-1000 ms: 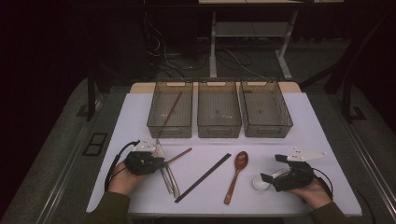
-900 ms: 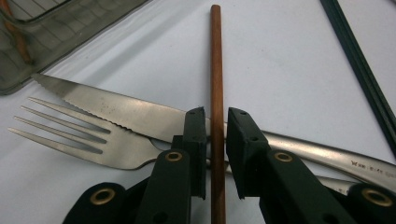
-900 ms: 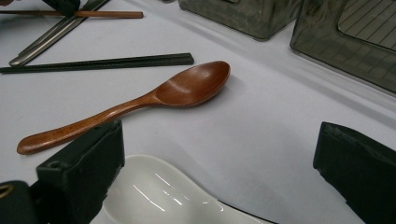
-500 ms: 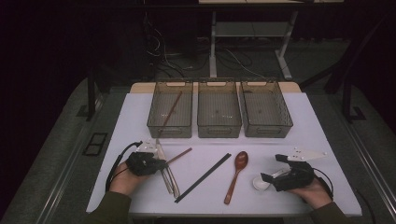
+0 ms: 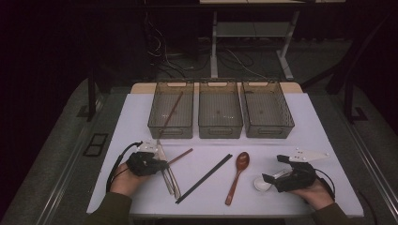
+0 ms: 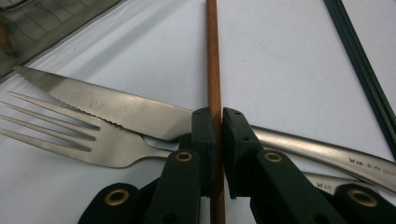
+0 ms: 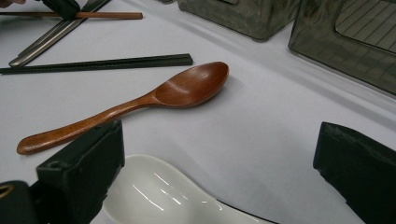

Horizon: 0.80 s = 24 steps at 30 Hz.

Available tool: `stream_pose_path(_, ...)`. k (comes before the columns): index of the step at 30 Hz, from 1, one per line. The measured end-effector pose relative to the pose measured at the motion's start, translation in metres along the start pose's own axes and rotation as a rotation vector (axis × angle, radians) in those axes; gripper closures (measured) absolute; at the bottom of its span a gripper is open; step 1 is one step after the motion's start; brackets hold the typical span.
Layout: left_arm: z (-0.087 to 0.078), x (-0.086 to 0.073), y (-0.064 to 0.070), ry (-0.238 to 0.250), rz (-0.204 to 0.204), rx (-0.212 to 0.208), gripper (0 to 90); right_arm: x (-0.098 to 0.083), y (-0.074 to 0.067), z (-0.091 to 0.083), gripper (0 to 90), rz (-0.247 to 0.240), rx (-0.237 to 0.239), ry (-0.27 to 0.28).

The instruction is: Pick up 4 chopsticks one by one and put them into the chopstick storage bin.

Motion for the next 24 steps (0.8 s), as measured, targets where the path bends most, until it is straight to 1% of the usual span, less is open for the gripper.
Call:
stream_pose_path(7,-0.001,0.001,0.001,0.001,-0.006,-0.002,83.0,0.000,0.000,0.000,1.8,-0.002,0.001,0.000)
stream_pose_path(8,-0.001,0.002,0.001,0.000,0.003,-0.002,83.0,0.000,0.000,0.000,1.8,-0.001,0.001,0.000)
stream_pose_path(11,-0.002,0.003,0.002,0.007,-0.004,-0.004,83.0,0.000,0.000,0.000,1.8,-0.001,0.001,0.000)
stream_pose_path(12,-0.002,0.003,0.002,0.006,0.001,-0.005,83.0,0.000,0.000,0.000,1.8,-0.002,0.001,0.000)
stream_pose_path(14,-0.003,0.004,0.003,0.012,-0.004,-0.007,83.0,0.000,0.000,0.000,1.8,-0.002,0.001,0.000)
stream_pose_path(24,-0.004,0.012,0.012,0.037,0.005,-0.022,83.0,0.000,0.000,0.000,1.8,0.000,0.000,-0.002)
Point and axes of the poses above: each handheld gripper's, and its own axes: z roughly forward along the jaws, x roughly out of its top, y roughly to its right, the point moved 3 cm from there along z, roughly forward along the jaws
